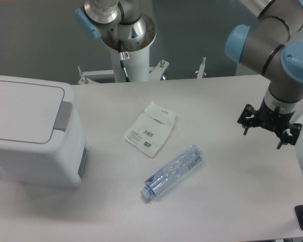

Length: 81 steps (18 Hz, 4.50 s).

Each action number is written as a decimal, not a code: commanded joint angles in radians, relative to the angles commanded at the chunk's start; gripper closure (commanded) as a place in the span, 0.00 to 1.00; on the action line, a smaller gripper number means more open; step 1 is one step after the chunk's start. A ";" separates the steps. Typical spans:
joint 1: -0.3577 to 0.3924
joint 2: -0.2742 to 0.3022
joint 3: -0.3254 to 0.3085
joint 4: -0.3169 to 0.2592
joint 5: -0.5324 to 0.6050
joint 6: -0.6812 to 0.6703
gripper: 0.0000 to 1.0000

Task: Open the trash can
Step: 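Move the open gripper over the table toward the white trash can, then lower the gripper onto the trash can lid's front edge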

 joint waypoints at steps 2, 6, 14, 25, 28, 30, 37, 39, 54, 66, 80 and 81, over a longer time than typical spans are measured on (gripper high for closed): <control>0.002 0.002 -0.002 0.002 0.000 0.002 0.00; -0.005 0.024 -0.032 0.000 -0.003 0.000 0.00; -0.034 0.253 -0.297 0.064 0.003 -0.109 0.00; -0.175 0.403 -0.264 -0.138 -0.259 -0.271 0.00; -0.227 0.423 -0.256 -0.138 -0.310 -0.386 0.00; -0.276 0.425 -0.255 -0.138 -0.318 -0.481 0.00; -0.357 0.416 -0.235 -0.129 -0.342 -0.742 0.00; -0.360 0.413 -0.212 -0.126 -0.383 -0.770 0.00; -0.479 0.357 -0.178 -0.060 -0.416 -0.925 0.00; -0.479 0.364 -0.221 -0.058 -0.365 -0.927 0.00; -0.480 0.357 -0.232 -0.057 -0.364 -0.933 0.00; -0.480 0.362 -0.230 -0.060 -0.365 -0.934 0.00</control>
